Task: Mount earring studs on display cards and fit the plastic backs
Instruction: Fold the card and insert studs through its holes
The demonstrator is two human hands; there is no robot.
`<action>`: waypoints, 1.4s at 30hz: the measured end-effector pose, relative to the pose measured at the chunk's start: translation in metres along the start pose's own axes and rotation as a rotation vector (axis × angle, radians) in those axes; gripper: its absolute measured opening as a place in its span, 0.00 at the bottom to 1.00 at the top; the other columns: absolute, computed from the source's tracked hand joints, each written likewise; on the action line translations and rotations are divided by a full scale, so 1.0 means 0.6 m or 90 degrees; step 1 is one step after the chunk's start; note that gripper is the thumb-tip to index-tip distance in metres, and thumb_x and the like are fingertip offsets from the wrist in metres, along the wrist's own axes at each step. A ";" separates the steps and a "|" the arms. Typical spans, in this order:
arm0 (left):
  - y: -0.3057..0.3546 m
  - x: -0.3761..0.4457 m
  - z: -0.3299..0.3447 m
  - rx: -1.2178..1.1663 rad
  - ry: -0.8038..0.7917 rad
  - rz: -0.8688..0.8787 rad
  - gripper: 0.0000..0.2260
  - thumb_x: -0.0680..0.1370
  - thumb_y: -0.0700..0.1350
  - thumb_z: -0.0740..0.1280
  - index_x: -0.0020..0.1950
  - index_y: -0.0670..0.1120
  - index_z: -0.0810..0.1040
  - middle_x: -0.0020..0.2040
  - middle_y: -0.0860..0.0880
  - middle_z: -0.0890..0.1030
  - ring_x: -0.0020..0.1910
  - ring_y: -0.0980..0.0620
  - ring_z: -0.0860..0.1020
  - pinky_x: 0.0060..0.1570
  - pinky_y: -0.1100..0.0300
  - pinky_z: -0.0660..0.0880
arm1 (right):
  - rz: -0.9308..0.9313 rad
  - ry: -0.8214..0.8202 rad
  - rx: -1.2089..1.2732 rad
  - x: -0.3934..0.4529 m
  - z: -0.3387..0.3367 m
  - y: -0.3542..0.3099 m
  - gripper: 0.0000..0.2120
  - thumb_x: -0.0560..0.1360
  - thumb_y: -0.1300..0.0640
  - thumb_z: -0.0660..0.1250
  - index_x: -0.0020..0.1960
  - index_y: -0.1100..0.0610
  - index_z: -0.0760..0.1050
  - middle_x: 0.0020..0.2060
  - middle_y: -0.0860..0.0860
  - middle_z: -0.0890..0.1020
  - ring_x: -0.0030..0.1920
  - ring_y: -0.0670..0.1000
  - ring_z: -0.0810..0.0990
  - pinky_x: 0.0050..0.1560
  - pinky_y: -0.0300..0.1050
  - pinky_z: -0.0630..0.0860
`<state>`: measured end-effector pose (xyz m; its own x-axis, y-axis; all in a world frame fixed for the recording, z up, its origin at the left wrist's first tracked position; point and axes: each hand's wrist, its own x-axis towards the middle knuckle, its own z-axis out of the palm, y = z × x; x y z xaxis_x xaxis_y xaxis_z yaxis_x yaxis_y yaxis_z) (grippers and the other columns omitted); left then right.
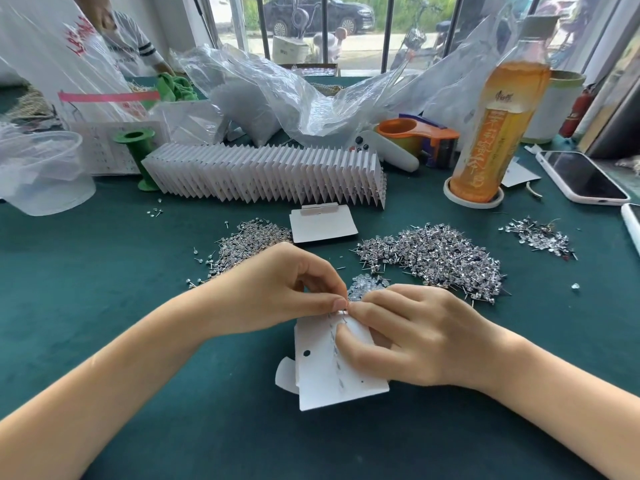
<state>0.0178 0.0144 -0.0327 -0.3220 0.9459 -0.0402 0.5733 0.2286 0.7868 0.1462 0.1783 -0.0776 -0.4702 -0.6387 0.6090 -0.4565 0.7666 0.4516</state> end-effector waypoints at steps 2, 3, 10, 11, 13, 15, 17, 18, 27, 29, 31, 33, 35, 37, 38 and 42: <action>0.000 -0.001 0.001 -0.014 0.000 -0.007 0.02 0.75 0.45 0.71 0.44 0.48 0.83 0.36 0.57 0.82 0.33 0.65 0.75 0.36 0.72 0.70 | 0.007 0.002 -0.002 0.000 0.000 -0.001 0.11 0.73 0.68 0.67 0.51 0.58 0.71 0.32 0.53 0.81 0.30 0.54 0.77 0.29 0.45 0.75; -0.001 0.000 0.002 -0.037 0.004 -0.010 0.03 0.74 0.45 0.71 0.45 0.47 0.83 0.37 0.55 0.83 0.35 0.64 0.77 0.38 0.71 0.71 | 0.009 0.004 -0.003 0.000 0.000 0.000 0.11 0.73 0.68 0.67 0.51 0.58 0.71 0.32 0.53 0.81 0.30 0.54 0.77 0.29 0.45 0.75; -0.006 0.004 0.007 -0.138 0.087 -0.025 0.06 0.70 0.48 0.72 0.43 0.47 0.83 0.39 0.51 0.85 0.38 0.60 0.81 0.40 0.69 0.74 | 0.026 0.014 -0.011 0.004 -0.002 0.005 0.10 0.74 0.67 0.68 0.51 0.58 0.72 0.33 0.53 0.81 0.31 0.54 0.78 0.31 0.45 0.77; -0.007 0.004 0.007 -0.134 0.086 -0.029 0.04 0.70 0.47 0.72 0.42 0.48 0.83 0.39 0.51 0.85 0.38 0.59 0.81 0.41 0.69 0.75 | 0.024 0.010 -0.014 0.004 -0.002 0.004 0.10 0.74 0.67 0.68 0.51 0.58 0.72 0.33 0.53 0.81 0.31 0.53 0.78 0.32 0.45 0.77; -0.007 0.004 0.009 -0.129 0.084 -0.035 0.01 0.72 0.44 0.72 0.42 0.48 0.83 0.38 0.51 0.85 0.38 0.60 0.80 0.40 0.68 0.75 | 0.020 0.000 -0.017 0.003 -0.001 0.003 0.09 0.74 0.67 0.68 0.51 0.58 0.72 0.33 0.53 0.81 0.31 0.53 0.78 0.32 0.44 0.77; -0.008 0.003 0.011 -0.118 0.081 -0.036 0.01 0.73 0.43 0.72 0.42 0.48 0.83 0.37 0.52 0.84 0.37 0.61 0.79 0.39 0.68 0.74 | 0.024 -0.008 -0.021 0.003 -0.001 0.001 0.09 0.74 0.67 0.68 0.51 0.58 0.72 0.33 0.53 0.81 0.31 0.53 0.78 0.32 0.44 0.77; -0.009 0.003 0.014 -0.104 0.083 -0.036 0.01 0.74 0.43 0.72 0.42 0.48 0.83 0.37 0.53 0.84 0.36 0.60 0.78 0.39 0.67 0.74 | 0.028 -0.012 -0.025 0.003 -0.001 0.001 0.09 0.74 0.67 0.68 0.51 0.58 0.73 0.33 0.53 0.81 0.31 0.53 0.78 0.31 0.44 0.77; -0.009 0.002 0.015 -0.096 0.086 -0.033 0.01 0.74 0.43 0.71 0.42 0.48 0.83 0.37 0.52 0.84 0.36 0.60 0.78 0.39 0.66 0.74 | 0.028 -0.013 -0.026 0.003 -0.001 0.001 0.08 0.74 0.67 0.68 0.50 0.58 0.74 0.33 0.53 0.81 0.30 0.53 0.78 0.31 0.44 0.77; -0.005 0.000 0.016 -0.054 0.084 -0.015 0.02 0.75 0.43 0.70 0.42 0.48 0.82 0.36 0.54 0.82 0.35 0.61 0.76 0.38 0.66 0.73 | 0.030 -0.003 -0.026 0.004 0.000 0.000 0.09 0.73 0.67 0.68 0.51 0.58 0.72 0.32 0.53 0.81 0.30 0.53 0.77 0.30 0.45 0.76; -0.003 0.001 0.015 -0.034 0.083 -0.003 0.03 0.75 0.43 0.70 0.42 0.49 0.82 0.34 0.57 0.81 0.33 0.63 0.74 0.36 0.69 0.70 | 0.033 0.004 -0.025 0.005 0.000 0.000 0.09 0.74 0.67 0.68 0.51 0.58 0.72 0.32 0.53 0.81 0.30 0.53 0.77 0.30 0.45 0.76; -0.001 0.000 0.014 -0.003 0.080 0.013 0.03 0.75 0.44 0.71 0.41 0.50 0.81 0.32 0.60 0.79 0.31 0.65 0.72 0.34 0.72 0.67 | 0.035 0.005 -0.021 0.004 0.000 -0.001 0.09 0.74 0.67 0.68 0.51 0.58 0.72 0.32 0.53 0.81 0.30 0.54 0.77 0.30 0.45 0.76; 0.001 0.001 0.013 0.028 0.072 0.024 0.03 0.75 0.44 0.71 0.41 0.51 0.81 0.30 0.62 0.77 0.29 0.65 0.71 0.33 0.74 0.65 | 0.039 0.005 -0.016 0.004 0.001 0.000 0.09 0.74 0.67 0.68 0.51 0.58 0.72 0.32 0.53 0.80 0.30 0.54 0.77 0.30 0.45 0.76; 0.003 0.002 0.011 0.038 0.055 0.025 0.03 0.75 0.43 0.70 0.41 0.50 0.81 0.29 0.63 0.76 0.28 0.65 0.71 0.31 0.75 0.63 | 0.040 0.004 -0.014 0.004 0.001 -0.001 0.09 0.73 0.67 0.69 0.50 0.58 0.72 0.31 0.52 0.80 0.29 0.54 0.76 0.30 0.45 0.76; 0.003 0.004 0.006 0.032 0.035 0.018 0.02 0.75 0.43 0.71 0.42 0.48 0.82 0.30 0.62 0.77 0.28 0.66 0.71 0.31 0.76 0.64 | 0.036 0.007 -0.019 0.004 0.002 -0.001 0.07 0.73 0.67 0.69 0.49 0.58 0.75 0.31 0.53 0.80 0.29 0.54 0.76 0.30 0.45 0.76; 0.003 0.006 0.003 0.024 0.024 0.008 0.02 0.75 0.43 0.71 0.43 0.47 0.82 0.31 0.61 0.78 0.28 0.66 0.71 0.31 0.76 0.64 | 0.034 0.007 -0.021 0.004 0.001 -0.001 0.06 0.73 0.67 0.69 0.47 0.58 0.78 0.31 0.53 0.80 0.29 0.54 0.76 0.30 0.45 0.76; 0.006 0.012 -0.002 -0.018 -0.003 -0.024 0.05 0.73 0.45 0.73 0.44 0.45 0.83 0.36 0.54 0.83 0.33 0.64 0.76 0.37 0.71 0.70 | 0.044 0.011 -0.023 0.006 0.001 0.001 0.08 0.71 0.68 0.71 0.47 0.57 0.79 0.32 0.53 0.80 0.29 0.54 0.77 0.31 0.45 0.77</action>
<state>0.0164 0.0216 -0.0293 -0.3396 0.9377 -0.0729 0.5398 0.2578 0.8014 0.1439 0.1767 -0.0756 -0.4865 -0.5835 0.6503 -0.3959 0.8107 0.4313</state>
